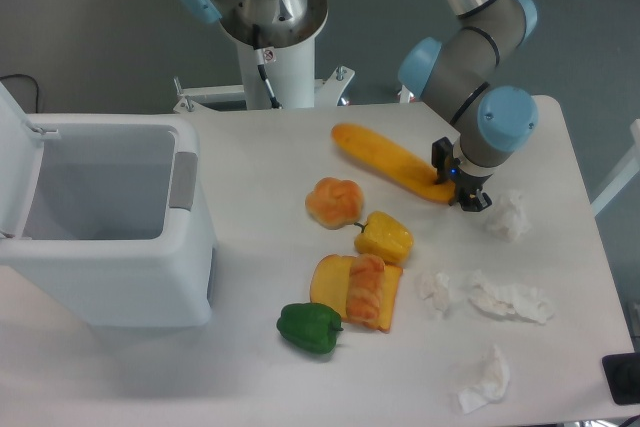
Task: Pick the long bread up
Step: 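Lift the gripped loaf end up off the table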
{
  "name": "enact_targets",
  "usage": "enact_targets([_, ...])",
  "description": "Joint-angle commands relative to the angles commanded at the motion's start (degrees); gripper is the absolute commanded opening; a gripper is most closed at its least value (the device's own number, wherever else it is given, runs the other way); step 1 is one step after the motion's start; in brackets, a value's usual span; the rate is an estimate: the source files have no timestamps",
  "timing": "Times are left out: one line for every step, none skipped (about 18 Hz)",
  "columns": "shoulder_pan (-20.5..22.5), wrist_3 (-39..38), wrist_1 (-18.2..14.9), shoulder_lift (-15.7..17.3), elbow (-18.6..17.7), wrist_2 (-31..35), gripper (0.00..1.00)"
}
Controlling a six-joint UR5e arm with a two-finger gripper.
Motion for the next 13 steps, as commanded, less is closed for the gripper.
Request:
enact_targets([0.2, 0.0, -0.4, 0.4, 0.5, 0.1, 0.00])
enact_targets([0.4, -0.1, -0.9, 0.9, 1.1, 0.0, 0.00])
enact_targets([1.1, -0.7, -1.8, 1.3, 1.6, -0.2, 0.00])
enact_targets([1.8, -2.4, -2.9, 2.1, 2.3, -0.3, 0.00])
enact_targets([2.1, -4.8, -3.9, 2.5, 3.1, -0.4, 0.00])
enact_targets([2.2, -7.3, -4.3, 2.9, 4.4, -0.4, 0.00])
enact_targets([2.3, -8.8, -4.9, 3.0, 6.2, -0.4, 0.00])
enact_targets([2.2, -9.6, -6.3, 3.1, 8.6, -0.4, 0.00])
enact_targets([2.0, -10.4, -8.7, 2.9, 11.5, -0.3, 0.00])
enact_targets([1.9, -11.3, -11.9, 2.4, 14.8, -0.3, 0.00])
enact_targets([1.9, -11.9, -15.5, 1.5, 18.1, -0.3, 0.00])
enact_targets([1.9, -12.0, -18.1, 1.0, 21.0, -0.4, 0.00])
enact_targets([1.9, -12.0, -19.0, 0.9, 22.4, -0.4, 0.00])
